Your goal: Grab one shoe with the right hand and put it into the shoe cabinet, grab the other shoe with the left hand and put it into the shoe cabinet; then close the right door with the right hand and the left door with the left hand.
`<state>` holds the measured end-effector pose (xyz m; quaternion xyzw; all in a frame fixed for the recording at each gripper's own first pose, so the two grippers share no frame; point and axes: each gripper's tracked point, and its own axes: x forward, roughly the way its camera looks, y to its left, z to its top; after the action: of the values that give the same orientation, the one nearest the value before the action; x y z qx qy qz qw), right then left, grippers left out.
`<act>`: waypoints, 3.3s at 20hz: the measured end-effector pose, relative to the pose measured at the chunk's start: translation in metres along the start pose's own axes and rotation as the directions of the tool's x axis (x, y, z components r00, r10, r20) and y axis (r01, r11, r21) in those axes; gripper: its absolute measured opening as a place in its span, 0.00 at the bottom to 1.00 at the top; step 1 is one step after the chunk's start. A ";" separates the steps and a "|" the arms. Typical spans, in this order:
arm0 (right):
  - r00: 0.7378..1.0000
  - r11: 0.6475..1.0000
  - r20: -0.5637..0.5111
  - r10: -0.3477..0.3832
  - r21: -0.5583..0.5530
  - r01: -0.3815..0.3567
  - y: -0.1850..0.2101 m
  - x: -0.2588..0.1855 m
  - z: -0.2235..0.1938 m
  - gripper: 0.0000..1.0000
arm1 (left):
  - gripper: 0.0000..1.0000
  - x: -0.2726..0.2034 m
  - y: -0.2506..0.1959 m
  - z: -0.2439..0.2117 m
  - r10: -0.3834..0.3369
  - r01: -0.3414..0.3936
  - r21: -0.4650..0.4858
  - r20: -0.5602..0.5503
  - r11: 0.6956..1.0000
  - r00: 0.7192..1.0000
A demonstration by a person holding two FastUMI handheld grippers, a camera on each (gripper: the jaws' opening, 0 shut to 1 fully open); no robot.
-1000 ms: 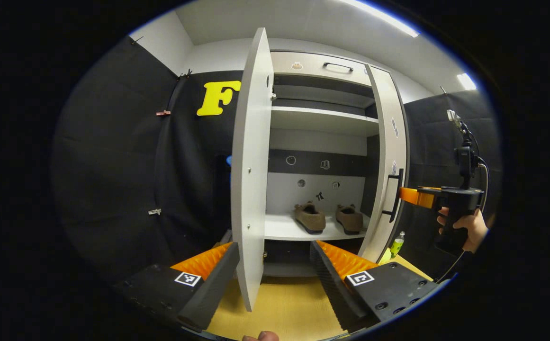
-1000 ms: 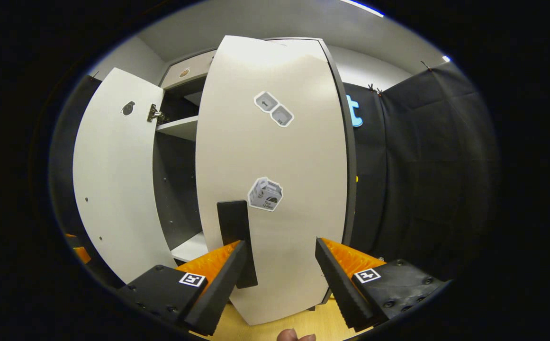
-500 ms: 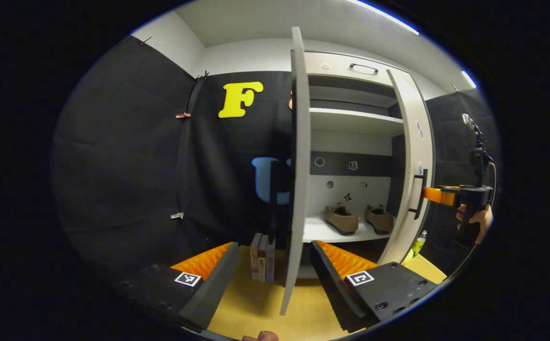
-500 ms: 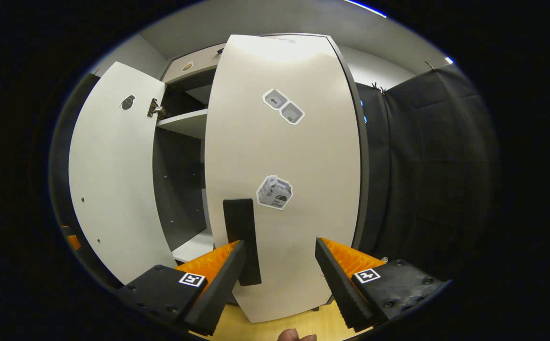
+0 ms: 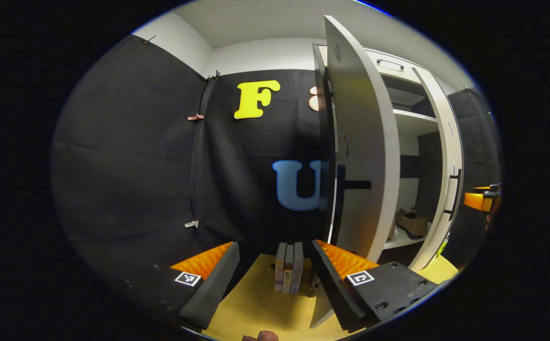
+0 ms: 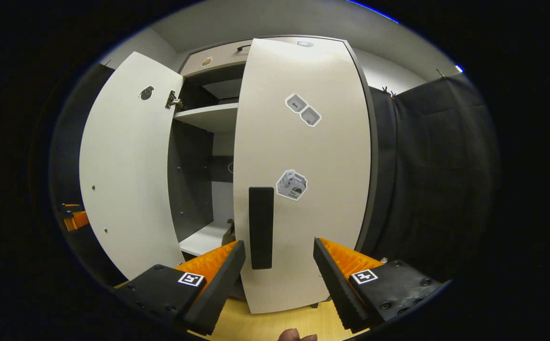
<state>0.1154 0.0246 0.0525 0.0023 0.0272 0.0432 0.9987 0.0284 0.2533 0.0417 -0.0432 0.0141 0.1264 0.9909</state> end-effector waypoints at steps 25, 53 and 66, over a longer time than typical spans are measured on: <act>1.000 0.999 0.020 -0.005 0.031 0.004 -0.040 -0.028 0.009 0.96 | 0.94 -0.006 -0.136 0.003 -0.191 0.191 -0.021 -0.026 0.981 0.981; 0.999 0.998 0.026 -0.036 0.057 0.034 -0.066 -0.021 0.014 0.96 | 0.95 0.061 -0.272 0.018 -0.295 0.295 -0.025 -0.005 0.955 0.955; 0.999 0.997 0.037 -0.029 0.065 0.027 -0.058 -0.034 0.021 0.96 | 0.95 0.028 -0.261 0.025 -0.280 0.279 -0.026 -0.010 0.960 0.960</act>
<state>0.0873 -0.0357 0.0744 0.0352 0.0095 0.0281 0.9989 0.1211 0.0112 0.0872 -0.0576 0.0130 -0.0148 0.9981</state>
